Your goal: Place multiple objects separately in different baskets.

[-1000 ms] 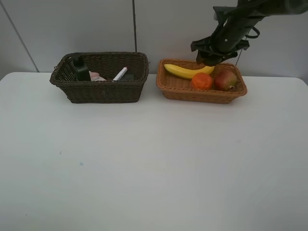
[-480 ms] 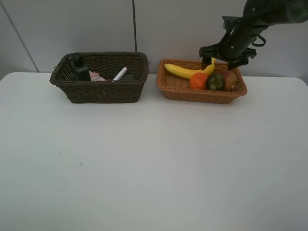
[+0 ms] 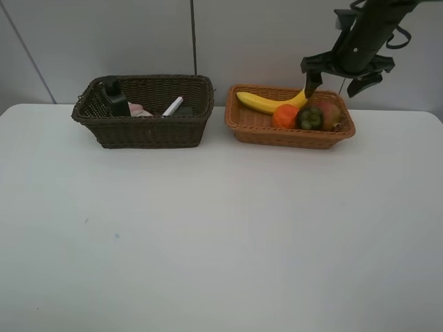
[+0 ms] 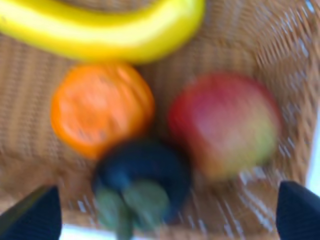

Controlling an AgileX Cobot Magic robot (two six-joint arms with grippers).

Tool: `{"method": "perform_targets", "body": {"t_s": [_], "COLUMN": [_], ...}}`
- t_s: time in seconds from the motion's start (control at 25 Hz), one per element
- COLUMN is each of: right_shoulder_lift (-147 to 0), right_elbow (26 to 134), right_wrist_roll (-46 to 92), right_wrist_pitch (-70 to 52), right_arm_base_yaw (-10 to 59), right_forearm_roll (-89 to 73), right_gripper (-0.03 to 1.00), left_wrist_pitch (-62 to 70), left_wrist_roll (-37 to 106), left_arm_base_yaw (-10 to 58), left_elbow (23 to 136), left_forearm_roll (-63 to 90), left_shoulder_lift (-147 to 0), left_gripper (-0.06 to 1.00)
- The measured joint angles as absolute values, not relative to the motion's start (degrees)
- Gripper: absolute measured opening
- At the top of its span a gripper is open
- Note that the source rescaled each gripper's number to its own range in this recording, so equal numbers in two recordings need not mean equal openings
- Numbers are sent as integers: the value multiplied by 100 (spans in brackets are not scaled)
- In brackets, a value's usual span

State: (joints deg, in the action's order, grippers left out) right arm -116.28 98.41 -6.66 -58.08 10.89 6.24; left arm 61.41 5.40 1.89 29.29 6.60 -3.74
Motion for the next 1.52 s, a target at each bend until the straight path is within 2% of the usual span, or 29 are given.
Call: {"method": "perform_targets", "body": {"t_s": [0.2, 0.48, 0.6, 0.76, 0.96, 1.04, 1.12, 1.16, 1.2, 1.52], "right_shoulder_lift": [-11392, -10560, -9900, -8690, -6330, -5912, -4968, -3944, -3944, -976], "right_elbow": [9820, 9053, 8428, 7297, 5893, 5680, 5256, 4834, 4834, 3889], "right_wrist_roll": [-818, -861, -861, -886, -906, -909, -921, -915, -915, -724], "right_wrist_pitch": [-6771, -6953, -6953, -6961, -6977, -6977, -6989, -6980, -6980, -6841], "right_arm_base_yaw": [894, 43, -81, -10, 271, 297, 296, 296, 296, 296], "right_forearm_roll": [915, 1029, 1034, 961, 584, 572, 572, 572, 572, 559], "right_gripper": [92, 92, 92, 92, 92, 92, 92, 92, 92, 92], "left_wrist_pitch": [6141, 6141, 6141, 6141, 6141, 6141, 6141, 6141, 6135, 6124], "left_wrist_roll": [540, 540, 540, 540, 540, 540, 540, 540, 540, 540], "left_arm_base_yaw": [189, 189, 189, 189, 189, 189, 189, 189, 189, 189], "left_elbow": [2929, 2929, 2929, 2929, 2929, 2929, 2929, 2929, 2929, 2924], "left_forearm_roll": [660, 660, 660, 660, 660, 660, 660, 660, 660, 660], "left_shoulder_lift": [-374, -374, -374, -374, -374, -374, -361, -320, -248, 33], "left_gripper": [100, 100, 100, 100, 100, 100, 100, 100, 100, 100]}}
